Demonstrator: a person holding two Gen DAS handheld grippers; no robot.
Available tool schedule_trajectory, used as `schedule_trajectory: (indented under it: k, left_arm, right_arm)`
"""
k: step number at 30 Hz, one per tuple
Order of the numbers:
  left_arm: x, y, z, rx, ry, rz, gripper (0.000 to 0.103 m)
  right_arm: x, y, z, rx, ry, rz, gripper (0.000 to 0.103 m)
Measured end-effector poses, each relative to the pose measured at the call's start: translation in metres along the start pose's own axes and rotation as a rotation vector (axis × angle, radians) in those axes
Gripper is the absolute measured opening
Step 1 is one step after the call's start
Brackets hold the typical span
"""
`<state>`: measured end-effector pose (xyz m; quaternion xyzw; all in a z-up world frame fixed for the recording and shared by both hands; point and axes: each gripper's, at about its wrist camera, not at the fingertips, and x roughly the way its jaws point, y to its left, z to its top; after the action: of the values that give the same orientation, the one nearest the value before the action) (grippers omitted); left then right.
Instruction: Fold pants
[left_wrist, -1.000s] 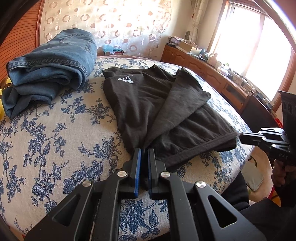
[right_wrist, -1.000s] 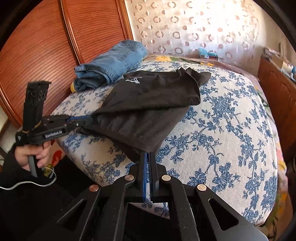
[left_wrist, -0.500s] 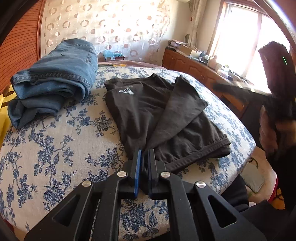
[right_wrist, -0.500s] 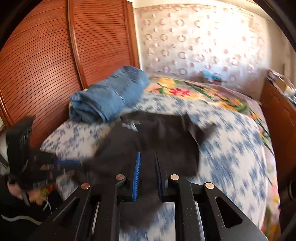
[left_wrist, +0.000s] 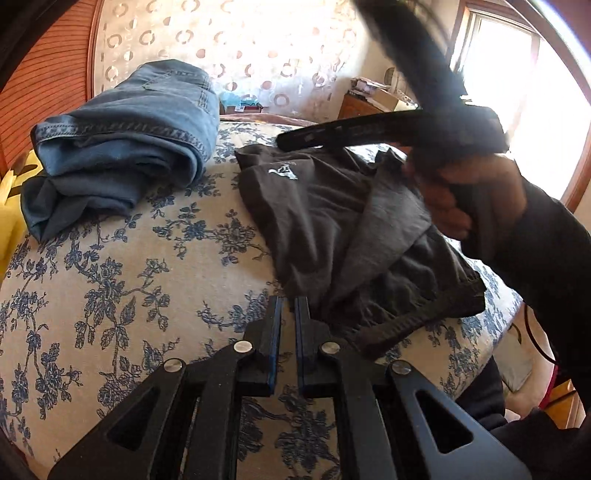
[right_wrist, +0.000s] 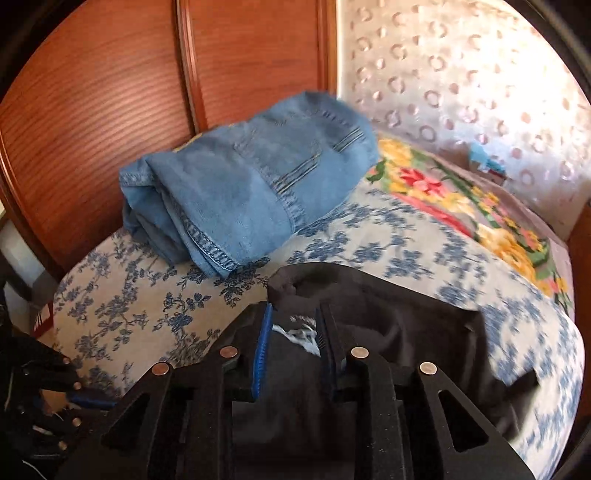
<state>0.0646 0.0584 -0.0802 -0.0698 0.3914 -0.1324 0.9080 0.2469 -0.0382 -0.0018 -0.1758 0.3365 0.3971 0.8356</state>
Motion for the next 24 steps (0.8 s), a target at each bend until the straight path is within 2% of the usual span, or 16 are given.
schedule_trajectory:
  k: [4, 7, 16, 17, 18, 19, 22, 24]
  left_arm:
    - [0.001, 0.004, 0.001, -0.008, -0.002, 0.001, 0.006]
    - [0.002, 0.003, 0.002, -0.013, -0.004, -0.007, 0.006]
    - [0.009, -0.003, 0.002, 0.012, 0.009, 0.001, 0.006]
    - [0.01, -0.003, 0.003, 0.012, 0.011, 0.003, 0.006]
    - [0.01, -0.003, 0.003, 0.013, 0.01, 0.003, 0.006]
    - [0.011, -0.003, 0.003, 0.015, 0.009, 0.004, 0.006]
    - [0.014, -0.007, 0.004, 0.025, 0.006, 0.009, 0.006]
    - [0.016, -0.006, 0.002, 0.023, 0.002, 0.009, 0.006]
  right_arm:
    - [0.028, 0.001, 0.013, -0.027, 0.041, -0.02, 0.033]
    - [0.04, -0.001, 0.019, -0.036, 0.057, 0.02, 0.033]
    - [0.06, 0.002, 0.028, -0.102, 0.125, 0.006, 0.033]
    - [0.061, 0.003, 0.029, -0.114, 0.132, 0.004, 0.031]
    - [0.061, 0.005, 0.03, -0.123, 0.133, 0.008, 0.023]
    - [0.061, 0.007, 0.03, -0.132, 0.134, 0.02, 0.006]
    - [0.055, 0.008, 0.033, -0.147, 0.119, 0.028, 0.002]
    - [0.045, 0.008, 0.037, -0.149, 0.069, -0.002, 0.002]
